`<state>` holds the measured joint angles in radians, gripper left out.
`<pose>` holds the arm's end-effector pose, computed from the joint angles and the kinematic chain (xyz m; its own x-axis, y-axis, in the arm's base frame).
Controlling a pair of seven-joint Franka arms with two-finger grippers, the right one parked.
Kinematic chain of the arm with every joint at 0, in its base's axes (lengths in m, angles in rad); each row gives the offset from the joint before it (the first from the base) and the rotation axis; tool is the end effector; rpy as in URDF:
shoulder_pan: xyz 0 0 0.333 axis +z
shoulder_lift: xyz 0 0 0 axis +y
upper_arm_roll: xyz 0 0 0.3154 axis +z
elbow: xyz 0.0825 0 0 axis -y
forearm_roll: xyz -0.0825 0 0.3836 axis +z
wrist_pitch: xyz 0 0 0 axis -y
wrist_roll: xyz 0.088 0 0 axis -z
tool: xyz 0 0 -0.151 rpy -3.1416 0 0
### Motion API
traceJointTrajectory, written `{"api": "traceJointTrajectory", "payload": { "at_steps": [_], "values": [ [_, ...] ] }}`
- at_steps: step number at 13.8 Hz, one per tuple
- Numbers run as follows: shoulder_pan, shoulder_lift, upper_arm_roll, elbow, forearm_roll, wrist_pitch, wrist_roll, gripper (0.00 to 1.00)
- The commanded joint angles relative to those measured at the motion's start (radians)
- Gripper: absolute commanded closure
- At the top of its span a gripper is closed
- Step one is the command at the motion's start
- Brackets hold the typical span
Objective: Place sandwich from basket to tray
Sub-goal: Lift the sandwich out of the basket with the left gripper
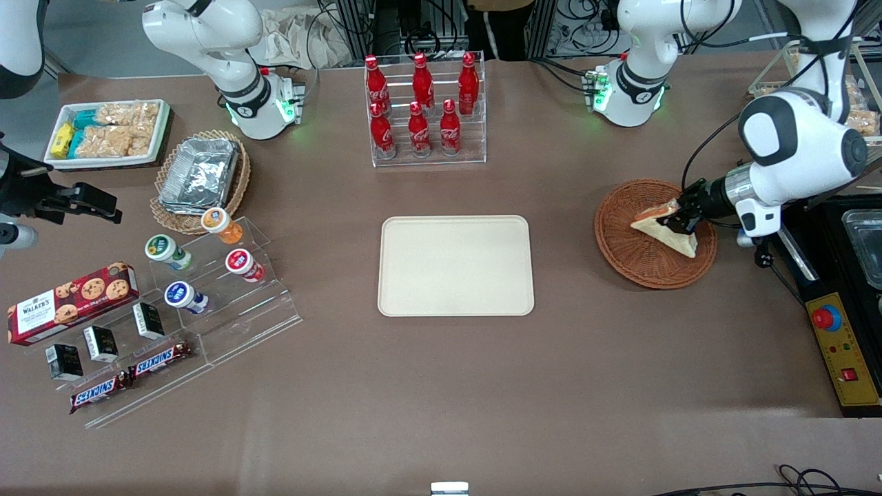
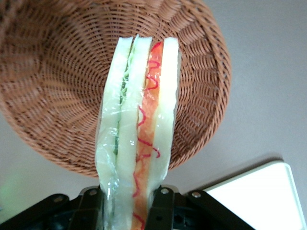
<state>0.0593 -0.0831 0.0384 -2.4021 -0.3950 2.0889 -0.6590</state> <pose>0.4503 0.0101 0.2916 0.5165 0.7686 -0.3774 0.8432 -0.5332 0.0681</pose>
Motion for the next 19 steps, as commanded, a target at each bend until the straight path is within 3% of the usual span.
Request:
{"api": "traceJointTrajectory", "payload": {
  "at_steps": [1,5,12,19],
  "values": [
    [0.004,-0.033,-0.005,0.102,0.056,-0.136,-0.011,0.68],
    [0.004,-0.018,-0.005,0.338,0.160,-0.367,-0.002,0.68],
    [-0.023,0.040,-0.071,0.603,0.229,-0.546,0.090,0.68],
    [-0.024,0.143,-0.285,0.695,0.229,-0.540,0.128,0.67]
  ]
}}
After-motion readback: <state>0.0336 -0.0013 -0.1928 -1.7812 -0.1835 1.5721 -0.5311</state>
